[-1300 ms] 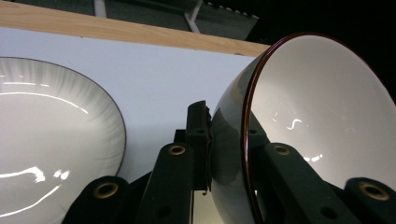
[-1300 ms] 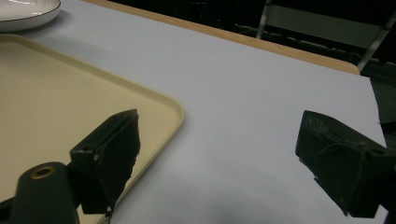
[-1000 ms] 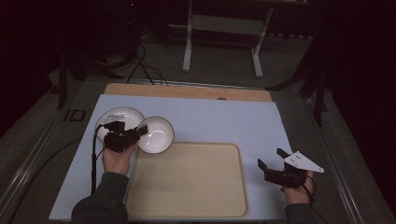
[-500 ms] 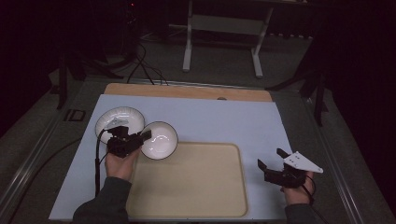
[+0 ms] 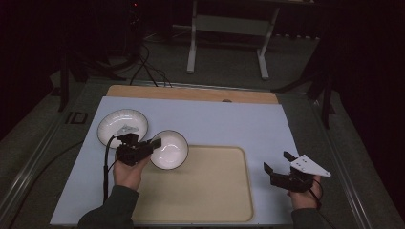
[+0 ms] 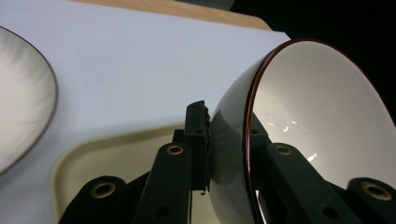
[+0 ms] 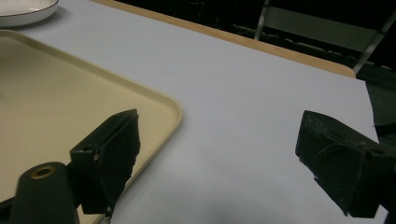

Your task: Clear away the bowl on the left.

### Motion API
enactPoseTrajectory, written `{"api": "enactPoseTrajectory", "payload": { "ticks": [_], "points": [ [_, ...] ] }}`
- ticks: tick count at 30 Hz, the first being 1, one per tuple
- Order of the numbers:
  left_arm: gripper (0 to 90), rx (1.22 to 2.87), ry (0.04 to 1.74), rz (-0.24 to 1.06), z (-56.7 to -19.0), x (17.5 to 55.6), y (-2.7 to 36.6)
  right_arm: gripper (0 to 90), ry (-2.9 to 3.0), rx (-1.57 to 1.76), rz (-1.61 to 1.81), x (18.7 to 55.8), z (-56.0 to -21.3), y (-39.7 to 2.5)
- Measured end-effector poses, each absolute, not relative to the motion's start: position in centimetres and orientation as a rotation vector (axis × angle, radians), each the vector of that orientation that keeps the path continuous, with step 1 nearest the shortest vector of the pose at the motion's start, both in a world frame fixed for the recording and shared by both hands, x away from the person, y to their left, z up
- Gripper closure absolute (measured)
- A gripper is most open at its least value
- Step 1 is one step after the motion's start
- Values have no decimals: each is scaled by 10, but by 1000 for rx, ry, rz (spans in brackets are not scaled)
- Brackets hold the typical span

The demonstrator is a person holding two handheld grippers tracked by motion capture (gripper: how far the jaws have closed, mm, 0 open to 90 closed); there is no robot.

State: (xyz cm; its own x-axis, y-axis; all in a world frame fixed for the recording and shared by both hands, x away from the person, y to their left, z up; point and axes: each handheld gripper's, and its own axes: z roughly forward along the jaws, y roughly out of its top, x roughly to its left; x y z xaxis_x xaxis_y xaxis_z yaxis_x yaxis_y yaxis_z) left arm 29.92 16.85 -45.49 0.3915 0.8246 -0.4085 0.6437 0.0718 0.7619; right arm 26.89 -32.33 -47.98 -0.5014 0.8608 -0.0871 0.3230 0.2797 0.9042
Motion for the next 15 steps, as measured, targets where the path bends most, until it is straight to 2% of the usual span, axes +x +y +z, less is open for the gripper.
{"api": "enactPoseTrajectory", "payload": {
  "ticks": [15],
  "points": [
    [786, 1710, 1313, 169, -467, 298, 147, 136, 1962, 1063, 1197, 270, -479, -325]
  ]
}}
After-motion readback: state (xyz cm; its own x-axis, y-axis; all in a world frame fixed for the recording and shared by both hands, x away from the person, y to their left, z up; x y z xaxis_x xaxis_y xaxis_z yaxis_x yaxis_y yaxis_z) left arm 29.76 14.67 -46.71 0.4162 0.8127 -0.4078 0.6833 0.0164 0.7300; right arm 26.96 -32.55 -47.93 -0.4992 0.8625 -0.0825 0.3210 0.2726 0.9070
